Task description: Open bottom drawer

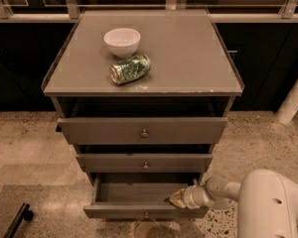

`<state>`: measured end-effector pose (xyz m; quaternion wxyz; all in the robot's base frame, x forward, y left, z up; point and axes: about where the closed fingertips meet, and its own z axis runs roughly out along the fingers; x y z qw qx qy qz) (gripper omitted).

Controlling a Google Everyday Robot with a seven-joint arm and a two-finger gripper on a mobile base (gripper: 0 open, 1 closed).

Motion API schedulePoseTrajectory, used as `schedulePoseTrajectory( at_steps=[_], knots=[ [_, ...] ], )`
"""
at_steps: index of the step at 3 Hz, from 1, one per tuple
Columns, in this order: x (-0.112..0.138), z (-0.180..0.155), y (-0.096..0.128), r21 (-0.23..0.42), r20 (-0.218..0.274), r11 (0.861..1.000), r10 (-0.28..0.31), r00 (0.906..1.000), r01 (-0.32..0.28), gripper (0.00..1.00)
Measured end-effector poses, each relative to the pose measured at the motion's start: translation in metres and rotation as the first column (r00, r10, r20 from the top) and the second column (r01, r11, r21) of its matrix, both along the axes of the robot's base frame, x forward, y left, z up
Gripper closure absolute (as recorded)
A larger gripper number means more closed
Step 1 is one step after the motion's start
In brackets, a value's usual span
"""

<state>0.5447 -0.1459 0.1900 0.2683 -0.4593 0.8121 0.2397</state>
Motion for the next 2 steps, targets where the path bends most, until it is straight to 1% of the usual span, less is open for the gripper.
schedulePoseTrajectory(
  at_steps=[1,2],
  knots=[
    [-0.003,-0.002,0.0,-0.001,-0.01,1.0,0.017,0.9998,-0.017,1.0],
    [-0.014,-0.003,0.0,0.015,-0.037,0.999,0.043,0.9984,-0.042,1.0]
  ],
)
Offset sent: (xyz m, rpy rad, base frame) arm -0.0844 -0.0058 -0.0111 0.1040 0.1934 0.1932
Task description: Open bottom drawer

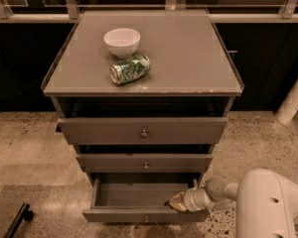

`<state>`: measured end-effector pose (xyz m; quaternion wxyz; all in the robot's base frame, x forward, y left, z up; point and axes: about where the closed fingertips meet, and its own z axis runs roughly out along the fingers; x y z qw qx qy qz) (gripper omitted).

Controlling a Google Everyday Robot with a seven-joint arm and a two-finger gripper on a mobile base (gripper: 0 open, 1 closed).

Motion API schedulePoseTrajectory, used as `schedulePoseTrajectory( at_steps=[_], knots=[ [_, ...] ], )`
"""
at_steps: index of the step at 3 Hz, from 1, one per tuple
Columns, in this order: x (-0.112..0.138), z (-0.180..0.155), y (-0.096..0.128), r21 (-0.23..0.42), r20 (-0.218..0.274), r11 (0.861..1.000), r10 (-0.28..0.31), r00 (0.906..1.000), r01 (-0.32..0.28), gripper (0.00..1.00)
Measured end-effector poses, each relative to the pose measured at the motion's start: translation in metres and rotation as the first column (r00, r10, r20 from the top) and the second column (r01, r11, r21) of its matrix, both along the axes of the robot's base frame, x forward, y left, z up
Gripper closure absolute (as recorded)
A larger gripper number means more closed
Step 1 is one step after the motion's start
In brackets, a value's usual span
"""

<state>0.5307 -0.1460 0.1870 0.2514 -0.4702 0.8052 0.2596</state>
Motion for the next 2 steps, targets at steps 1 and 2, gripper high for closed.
schedulePoseTrajectory(
  at_steps=[1,2],
  knots=[
    [0.0,0.003,0.0,0.0,-0.001,1.0,0.0,1.0,0.0,1.0],
    [-0.018,-0.002,-0.004,0.026,-0.033,1.0,-0.005,0.9995,0.006,1.0]
  ],
)
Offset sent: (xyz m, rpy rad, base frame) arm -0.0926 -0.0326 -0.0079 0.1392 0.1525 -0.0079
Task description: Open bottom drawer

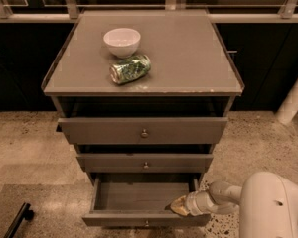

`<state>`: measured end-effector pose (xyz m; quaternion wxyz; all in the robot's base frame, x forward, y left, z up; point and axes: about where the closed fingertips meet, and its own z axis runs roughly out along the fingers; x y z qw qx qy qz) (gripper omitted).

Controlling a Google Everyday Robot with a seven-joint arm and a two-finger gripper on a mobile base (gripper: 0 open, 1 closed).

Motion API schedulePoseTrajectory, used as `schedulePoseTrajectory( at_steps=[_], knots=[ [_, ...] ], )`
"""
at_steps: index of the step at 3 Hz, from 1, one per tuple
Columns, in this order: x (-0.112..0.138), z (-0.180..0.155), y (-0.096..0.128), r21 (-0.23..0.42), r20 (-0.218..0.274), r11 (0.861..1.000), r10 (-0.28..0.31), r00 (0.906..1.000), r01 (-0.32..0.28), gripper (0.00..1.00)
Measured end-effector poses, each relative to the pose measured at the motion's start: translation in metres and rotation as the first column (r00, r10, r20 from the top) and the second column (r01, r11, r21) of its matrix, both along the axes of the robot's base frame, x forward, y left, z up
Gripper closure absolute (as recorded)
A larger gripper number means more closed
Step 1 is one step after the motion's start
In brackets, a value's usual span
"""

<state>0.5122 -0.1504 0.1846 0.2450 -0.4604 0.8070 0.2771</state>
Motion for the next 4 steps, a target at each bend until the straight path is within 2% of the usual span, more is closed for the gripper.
schedulePoseTrajectory(
  at_steps=[1,2,3,4],
  knots=[
    [-0.0003,0.0035,0.0004,0.001,0.0,1.0,-0.001,1.0,0.001,1.0],
    [-0.0003,0.0035,0.0004,0.001,0.0,1.0,-0.001,1.0,0.001,0.81],
    [-0.0003,0.0035,0.0004,0.001,0.0,1.0,-0.001,1.0,0.001,0.58],
    [-0.0034,0.0094,-0.0045,0.046,0.021,0.999,0.01,0.9997,-0.011,0.35]
  ],
)
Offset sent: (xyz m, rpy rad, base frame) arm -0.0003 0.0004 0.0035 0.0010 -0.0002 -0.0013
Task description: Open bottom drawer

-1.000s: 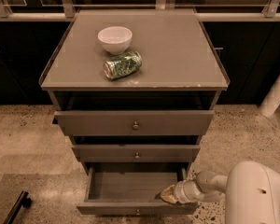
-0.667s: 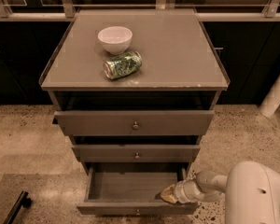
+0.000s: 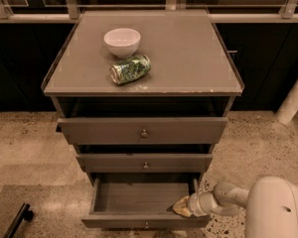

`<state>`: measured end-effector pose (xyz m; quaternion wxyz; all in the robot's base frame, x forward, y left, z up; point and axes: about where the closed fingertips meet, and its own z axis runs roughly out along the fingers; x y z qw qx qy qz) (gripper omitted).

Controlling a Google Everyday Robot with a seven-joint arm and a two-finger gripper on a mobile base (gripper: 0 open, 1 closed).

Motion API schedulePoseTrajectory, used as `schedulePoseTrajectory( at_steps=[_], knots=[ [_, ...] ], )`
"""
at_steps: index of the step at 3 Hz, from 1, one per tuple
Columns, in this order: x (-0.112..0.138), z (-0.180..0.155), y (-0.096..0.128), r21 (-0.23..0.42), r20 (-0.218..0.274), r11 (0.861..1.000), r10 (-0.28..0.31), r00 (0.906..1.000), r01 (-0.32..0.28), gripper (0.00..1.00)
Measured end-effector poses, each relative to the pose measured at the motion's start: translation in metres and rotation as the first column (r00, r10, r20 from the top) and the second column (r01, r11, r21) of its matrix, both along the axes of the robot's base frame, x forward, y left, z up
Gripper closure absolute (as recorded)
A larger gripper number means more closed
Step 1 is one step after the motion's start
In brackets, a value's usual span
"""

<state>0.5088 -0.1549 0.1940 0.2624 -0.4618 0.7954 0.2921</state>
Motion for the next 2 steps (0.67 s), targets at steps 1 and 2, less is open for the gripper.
schedulePoseTrajectory(
  at_steps=[1,2],
  knots=[
    [-0.0039,0.0072,-0.0098,0.057,0.015,0.998,0.014,0.9998,-0.015,0.11],
    [-0.0052,0.0086,-0.0081,0.065,0.012,0.998,0.021,0.9997,-0.022,0.0]
  ],
)
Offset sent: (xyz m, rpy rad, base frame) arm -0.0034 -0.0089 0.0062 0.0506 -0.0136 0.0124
